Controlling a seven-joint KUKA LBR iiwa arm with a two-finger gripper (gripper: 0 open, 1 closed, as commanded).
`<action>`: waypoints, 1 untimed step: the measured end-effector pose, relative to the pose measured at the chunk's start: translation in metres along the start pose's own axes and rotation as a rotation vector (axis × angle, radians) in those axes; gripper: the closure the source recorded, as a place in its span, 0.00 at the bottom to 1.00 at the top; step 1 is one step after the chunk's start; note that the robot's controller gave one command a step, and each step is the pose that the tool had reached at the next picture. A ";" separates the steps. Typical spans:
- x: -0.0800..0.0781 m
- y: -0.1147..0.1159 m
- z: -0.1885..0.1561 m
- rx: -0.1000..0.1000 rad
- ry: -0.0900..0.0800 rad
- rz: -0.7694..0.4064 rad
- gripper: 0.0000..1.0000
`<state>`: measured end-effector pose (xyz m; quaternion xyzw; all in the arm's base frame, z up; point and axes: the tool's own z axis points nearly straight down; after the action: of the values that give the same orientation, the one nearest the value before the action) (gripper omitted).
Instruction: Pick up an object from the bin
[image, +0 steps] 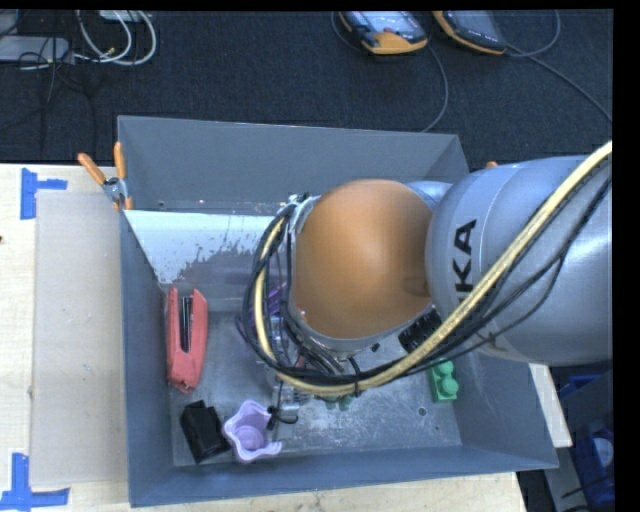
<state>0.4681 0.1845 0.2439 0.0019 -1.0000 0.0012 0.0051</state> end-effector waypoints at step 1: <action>-0.002 -0.002 -0.004 -0.002 -0.008 0.006 0.00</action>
Offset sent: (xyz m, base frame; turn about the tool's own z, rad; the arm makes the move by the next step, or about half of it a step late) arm 0.0148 -0.0344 -0.1739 0.2024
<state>0.4701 0.1830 0.2480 -0.0012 -1.0000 0.0004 0.0012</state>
